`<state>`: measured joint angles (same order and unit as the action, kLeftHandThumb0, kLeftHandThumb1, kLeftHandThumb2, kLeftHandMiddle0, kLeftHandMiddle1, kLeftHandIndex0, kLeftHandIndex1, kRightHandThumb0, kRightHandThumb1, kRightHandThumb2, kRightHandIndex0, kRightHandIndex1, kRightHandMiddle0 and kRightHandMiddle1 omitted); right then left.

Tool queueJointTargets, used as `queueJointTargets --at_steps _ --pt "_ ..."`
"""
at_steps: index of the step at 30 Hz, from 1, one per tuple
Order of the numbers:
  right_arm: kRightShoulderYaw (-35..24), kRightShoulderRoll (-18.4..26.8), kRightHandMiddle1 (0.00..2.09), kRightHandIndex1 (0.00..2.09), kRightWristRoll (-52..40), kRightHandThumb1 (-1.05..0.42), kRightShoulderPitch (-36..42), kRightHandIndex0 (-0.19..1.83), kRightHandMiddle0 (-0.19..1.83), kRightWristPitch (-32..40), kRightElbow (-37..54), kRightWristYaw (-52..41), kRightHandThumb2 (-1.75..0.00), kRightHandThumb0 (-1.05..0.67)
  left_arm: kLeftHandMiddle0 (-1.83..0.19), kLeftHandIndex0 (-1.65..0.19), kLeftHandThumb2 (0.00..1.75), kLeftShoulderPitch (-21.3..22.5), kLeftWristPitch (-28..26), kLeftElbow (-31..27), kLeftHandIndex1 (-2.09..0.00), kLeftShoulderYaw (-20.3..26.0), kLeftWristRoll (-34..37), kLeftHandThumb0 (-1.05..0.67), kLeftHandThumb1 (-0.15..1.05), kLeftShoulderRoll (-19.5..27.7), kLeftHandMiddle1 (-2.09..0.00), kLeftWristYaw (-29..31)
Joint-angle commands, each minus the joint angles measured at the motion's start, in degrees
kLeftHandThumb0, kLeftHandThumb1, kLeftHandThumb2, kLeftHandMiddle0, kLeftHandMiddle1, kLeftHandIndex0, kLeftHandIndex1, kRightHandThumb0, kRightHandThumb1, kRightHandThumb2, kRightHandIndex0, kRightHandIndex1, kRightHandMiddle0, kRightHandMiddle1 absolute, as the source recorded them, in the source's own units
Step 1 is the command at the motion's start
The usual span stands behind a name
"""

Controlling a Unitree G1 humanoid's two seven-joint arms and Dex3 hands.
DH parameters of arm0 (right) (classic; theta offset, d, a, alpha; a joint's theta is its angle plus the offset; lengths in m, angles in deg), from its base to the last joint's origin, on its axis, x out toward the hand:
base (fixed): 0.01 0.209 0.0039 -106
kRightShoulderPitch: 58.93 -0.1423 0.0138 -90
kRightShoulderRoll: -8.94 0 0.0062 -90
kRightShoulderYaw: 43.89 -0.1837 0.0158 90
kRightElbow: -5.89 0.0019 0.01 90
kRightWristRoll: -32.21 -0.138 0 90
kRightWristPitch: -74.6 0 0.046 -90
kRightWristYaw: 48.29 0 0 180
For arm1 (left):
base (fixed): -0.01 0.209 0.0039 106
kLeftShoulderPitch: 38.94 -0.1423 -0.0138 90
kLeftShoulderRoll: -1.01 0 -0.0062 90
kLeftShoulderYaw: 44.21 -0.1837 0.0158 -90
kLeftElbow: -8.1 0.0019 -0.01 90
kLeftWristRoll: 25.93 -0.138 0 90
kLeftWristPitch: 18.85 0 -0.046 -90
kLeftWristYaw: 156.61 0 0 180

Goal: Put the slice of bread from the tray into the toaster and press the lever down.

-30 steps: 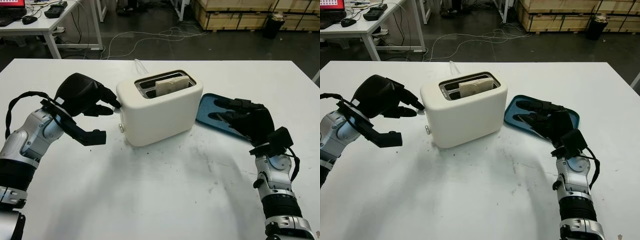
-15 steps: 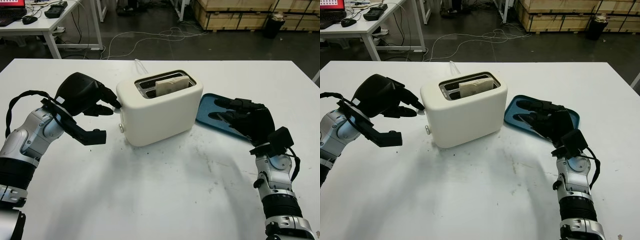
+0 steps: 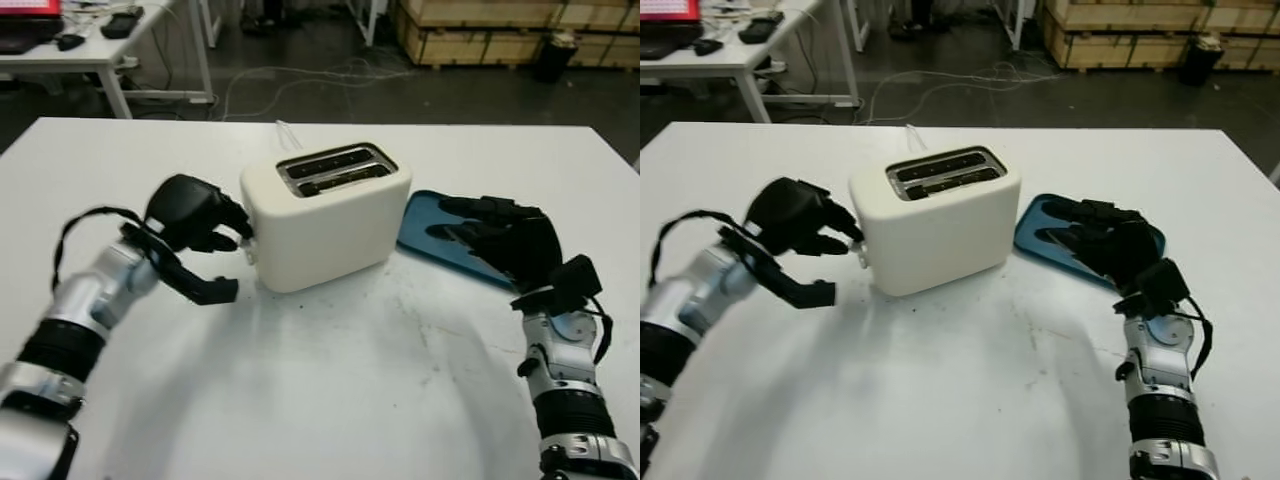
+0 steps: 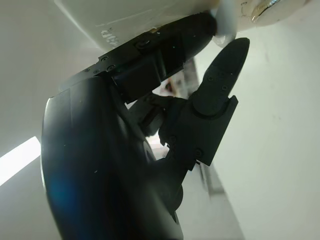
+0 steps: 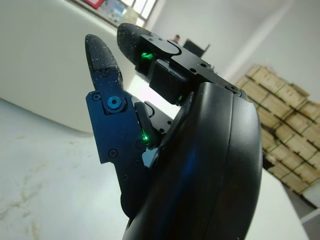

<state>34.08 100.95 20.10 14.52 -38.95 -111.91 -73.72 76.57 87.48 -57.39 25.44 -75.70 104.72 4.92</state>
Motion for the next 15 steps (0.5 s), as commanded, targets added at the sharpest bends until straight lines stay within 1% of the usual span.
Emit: queueJointTargets --at_steps 1,4,7,10,13,15 --pt "0.03 1.25 0.00 0.02 0.70 -0.85 0.17 1.23 1.11 1.34 0.72 0.28 0.00 -0.51 -0.82 -1.28 0.01 -6.20 1.30 1.43 0.00 -9.51 -3.24 -0.20 0.77 -6.94 -1.69 3.34" --pt "0.56 1.35 0.00 0.02 0.44 -0.85 -0.46 1.24 1.11 1.37 0.30 -0.54 0.00 -0.52 -0.85 -1.26 0.01 -6.53 1.26 0.27 -0.01 -10.62 -1.98 -0.19 0.80 -5.94 -1.55 6.20" --pt "0.93 0.60 0.01 0.03 -0.13 -0.84 -0.72 1.25 1.12 1.55 -0.31 -1.15 0.00 -0.53 -0.88 -1.26 0.01 -5.40 1.69 -1.05 -0.01 -10.94 -2.87 -0.21 0.81 -3.71 -1.47 7.20" --pt "1.33 0.38 0.01 0.03 0.32 -0.84 -0.27 1.25 1.12 1.99 0.40 -0.62 0.00 -0.53 -0.90 -1.28 0.00 -4.13 2.65 -2.19 -0.02 -10.66 -2.56 -0.22 0.80 -1.64 -1.49 7.31" --pt "1.41 0.44 0.01 0.03 0.34 -0.84 -0.30 1.25 1.12 1.56 0.01 -0.46 0.00 -0.53 -0.89 -1.31 0.00 -2.31 4.03 -2.49 -0.03 -10.89 -2.71 -0.23 0.77 0.77 -1.56 6.67" --pt "1.45 0.51 0.00 0.03 0.66 -0.84 -0.29 1.25 1.12 1.41 -0.07 0.03 0.00 -0.54 -0.93 -1.35 0.00 -1.04 4.98 -2.47 -0.04 -11.42 -2.76 -0.24 0.74 2.33 -1.53 6.65"
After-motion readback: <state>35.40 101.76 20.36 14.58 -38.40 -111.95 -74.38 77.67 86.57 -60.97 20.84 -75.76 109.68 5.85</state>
